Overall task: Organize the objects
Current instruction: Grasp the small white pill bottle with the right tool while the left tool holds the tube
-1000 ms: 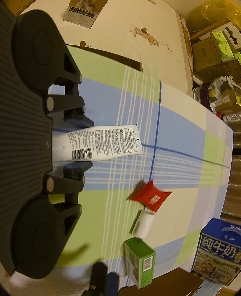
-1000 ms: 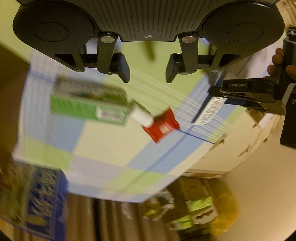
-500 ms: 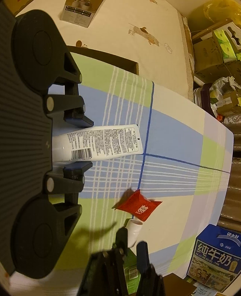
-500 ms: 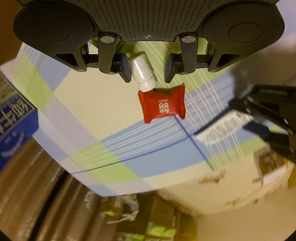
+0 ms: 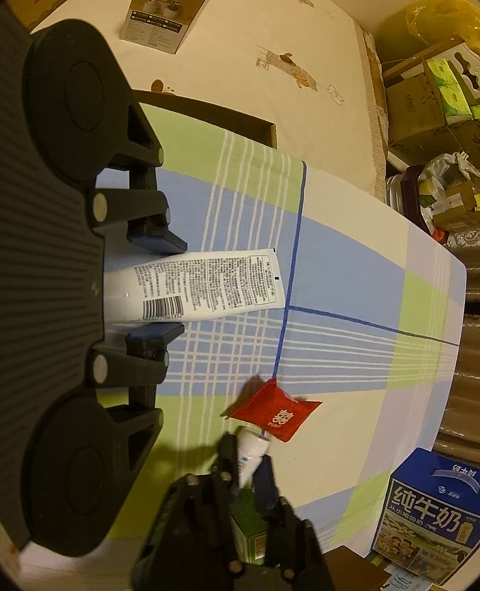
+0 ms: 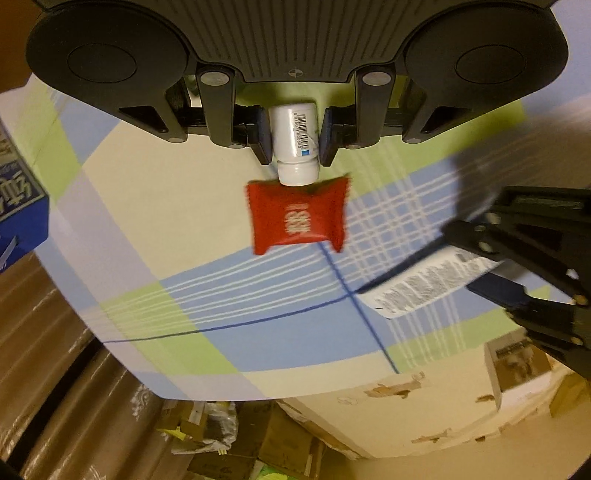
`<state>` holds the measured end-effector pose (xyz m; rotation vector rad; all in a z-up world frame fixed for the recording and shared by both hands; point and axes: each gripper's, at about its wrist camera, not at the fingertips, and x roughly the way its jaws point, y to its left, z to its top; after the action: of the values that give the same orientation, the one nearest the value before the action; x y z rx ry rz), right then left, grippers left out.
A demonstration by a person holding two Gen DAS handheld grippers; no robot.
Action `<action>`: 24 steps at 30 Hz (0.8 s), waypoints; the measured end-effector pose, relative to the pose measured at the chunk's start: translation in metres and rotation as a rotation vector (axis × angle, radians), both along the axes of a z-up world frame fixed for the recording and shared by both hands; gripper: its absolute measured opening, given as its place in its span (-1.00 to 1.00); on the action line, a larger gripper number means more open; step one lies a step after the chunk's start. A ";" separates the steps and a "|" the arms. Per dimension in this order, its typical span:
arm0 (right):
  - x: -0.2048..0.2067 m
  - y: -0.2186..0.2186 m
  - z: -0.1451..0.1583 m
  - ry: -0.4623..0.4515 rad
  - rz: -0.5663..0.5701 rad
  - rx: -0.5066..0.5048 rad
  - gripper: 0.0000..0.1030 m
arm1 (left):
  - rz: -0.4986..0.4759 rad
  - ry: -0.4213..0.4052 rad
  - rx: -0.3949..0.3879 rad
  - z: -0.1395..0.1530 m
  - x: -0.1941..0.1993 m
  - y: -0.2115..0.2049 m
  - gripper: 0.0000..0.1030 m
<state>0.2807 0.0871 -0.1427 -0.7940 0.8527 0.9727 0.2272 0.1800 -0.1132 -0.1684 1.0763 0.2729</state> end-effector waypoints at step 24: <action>-0.067 -0.173 0.021 0.185 -0.465 0.166 -0.52 | -0.040 -0.002 -0.078 0.015 -0.052 -0.051 -0.24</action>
<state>0.2132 -0.0861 -0.1218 -0.3411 1.0440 0.6951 0.1752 0.1288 -0.0984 -0.2164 1.0876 0.1951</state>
